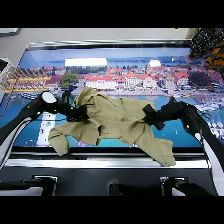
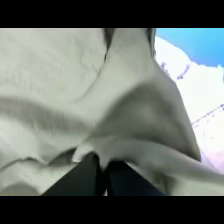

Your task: Fold the clothes and pants, and hang the long-sleeved shirts on hangers.

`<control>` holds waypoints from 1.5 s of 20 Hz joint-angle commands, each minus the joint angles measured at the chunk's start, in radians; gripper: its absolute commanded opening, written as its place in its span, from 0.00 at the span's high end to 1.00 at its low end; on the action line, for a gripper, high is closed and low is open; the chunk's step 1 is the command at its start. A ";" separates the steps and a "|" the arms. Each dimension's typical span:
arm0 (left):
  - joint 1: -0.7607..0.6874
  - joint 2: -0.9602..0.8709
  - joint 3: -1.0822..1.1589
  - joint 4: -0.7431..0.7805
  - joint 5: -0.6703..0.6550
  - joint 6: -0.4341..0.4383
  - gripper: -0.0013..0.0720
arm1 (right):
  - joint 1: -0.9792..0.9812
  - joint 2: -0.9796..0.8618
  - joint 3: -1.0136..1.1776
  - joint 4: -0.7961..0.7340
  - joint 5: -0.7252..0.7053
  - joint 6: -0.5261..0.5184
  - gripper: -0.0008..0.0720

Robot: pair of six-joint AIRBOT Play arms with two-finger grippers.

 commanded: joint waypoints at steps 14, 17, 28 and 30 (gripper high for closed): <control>0.325 0.117 0.234 0.296 -0.278 0.084 0.40 | 0.128 0.318 0.100 -0.295 -0.221 -0.432 0.40; 0.354 0.210 0.218 0.318 -0.277 0.060 0.40 | 0.387 0.290 0.093 -0.446 -0.236 -0.269 0.22; 0.347 0.239 0.205 0.336 -0.275 0.044 0.40 | 0.725 -0.072 0.092 -0.652 -0.172 0.014 0.15; 0.347 0.236 0.205 0.336 -0.267 0.044 0.40 | 0.725 -0.082 0.092 -0.654 -0.121 0.034 0.15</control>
